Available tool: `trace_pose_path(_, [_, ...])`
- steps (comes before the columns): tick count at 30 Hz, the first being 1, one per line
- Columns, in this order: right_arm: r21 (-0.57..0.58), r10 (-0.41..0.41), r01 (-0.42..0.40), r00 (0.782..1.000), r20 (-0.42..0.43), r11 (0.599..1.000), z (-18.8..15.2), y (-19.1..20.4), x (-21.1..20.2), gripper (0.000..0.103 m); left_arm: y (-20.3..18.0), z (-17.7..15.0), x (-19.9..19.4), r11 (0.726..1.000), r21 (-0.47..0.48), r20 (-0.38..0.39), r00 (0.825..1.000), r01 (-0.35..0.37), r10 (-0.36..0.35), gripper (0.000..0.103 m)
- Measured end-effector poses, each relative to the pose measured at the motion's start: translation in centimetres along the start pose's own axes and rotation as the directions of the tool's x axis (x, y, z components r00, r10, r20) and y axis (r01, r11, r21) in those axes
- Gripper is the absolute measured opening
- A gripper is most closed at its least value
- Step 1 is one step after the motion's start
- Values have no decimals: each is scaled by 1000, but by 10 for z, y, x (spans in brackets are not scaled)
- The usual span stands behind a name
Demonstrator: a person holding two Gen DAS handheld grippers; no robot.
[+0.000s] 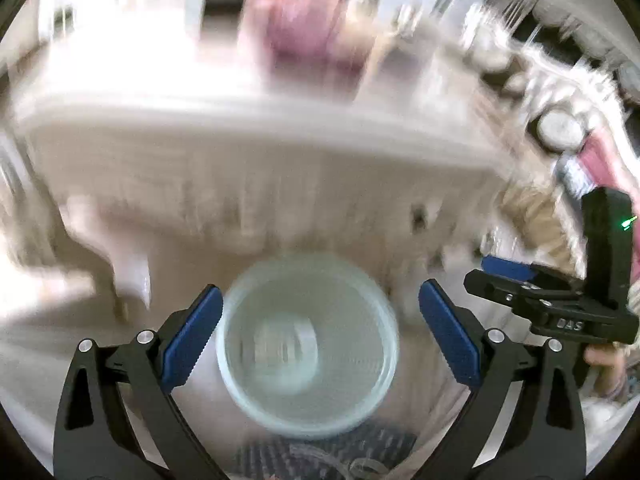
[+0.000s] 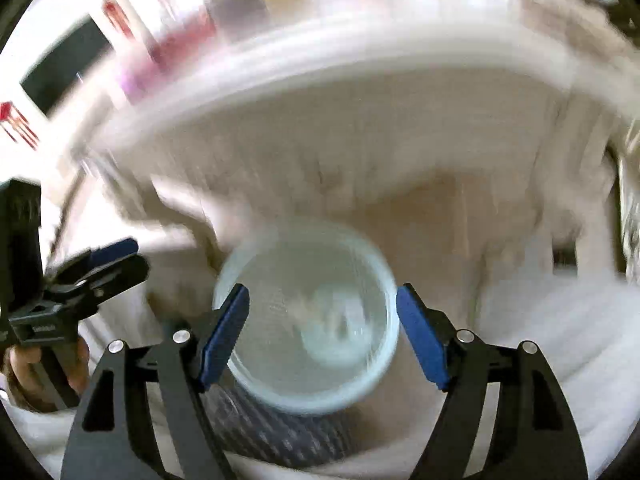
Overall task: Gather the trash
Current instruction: 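Carry both items over the wastebasket and open both tools to drop them, then grasp the pink BB cream box with the left tool while the right tool grasps the yellow box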
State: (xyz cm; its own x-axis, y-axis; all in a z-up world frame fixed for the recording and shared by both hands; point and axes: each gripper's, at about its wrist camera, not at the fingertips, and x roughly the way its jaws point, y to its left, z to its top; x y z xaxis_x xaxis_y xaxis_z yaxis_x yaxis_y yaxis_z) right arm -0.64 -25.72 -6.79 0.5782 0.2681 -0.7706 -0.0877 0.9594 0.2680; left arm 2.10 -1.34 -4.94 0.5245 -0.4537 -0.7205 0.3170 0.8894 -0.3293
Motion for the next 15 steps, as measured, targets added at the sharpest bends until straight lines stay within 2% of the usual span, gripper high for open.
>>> trace_pose_path(2, [-28, -2, 5, 995, 101, 1000, 27, 7, -12, 72, -10, 27, -21, 995, 50, 119, 990, -88, 81, 96])
trace_pose_path(3, [-46, -6, 12, 990, 141, 999, 41, 12, -13, 72, -16, 44, -26, 982, 75, 188, 970, -171, 154, 96])
trace_pose_path(5, [-75, -31, 46, 982, 187, 996, 72, 24, -3, 72, -22, 66, -19, 961, 77, 226, 944, -265, 242, 96])
trace_pose_path(8, [-70, -21, 36, 978, 208, 997, 110, 35, 18, 72, -26, 86, -3, 963, 46, 234, 940, -265, 248, 96])
trace_pose_path(10, [-90, -60, 81, 975, 213, 993, 128, 46, 36, 72, -29, 89, 9, 960, 39, 233, 937, -277, 261, 96])
trace_pose_path(12, [-103, -87, 111, 973, 214, 989, 138, 54, 45, 72, -29, 94, 23, 943, 40, 225, 922, -331, 314, 96])
trace_pose_path(15, [-103, -99, 118, 979, 177, 988, 147, 54, 67, 72, -29, 97, 41, 935, 34, 195, 920, -354, 341, 96])
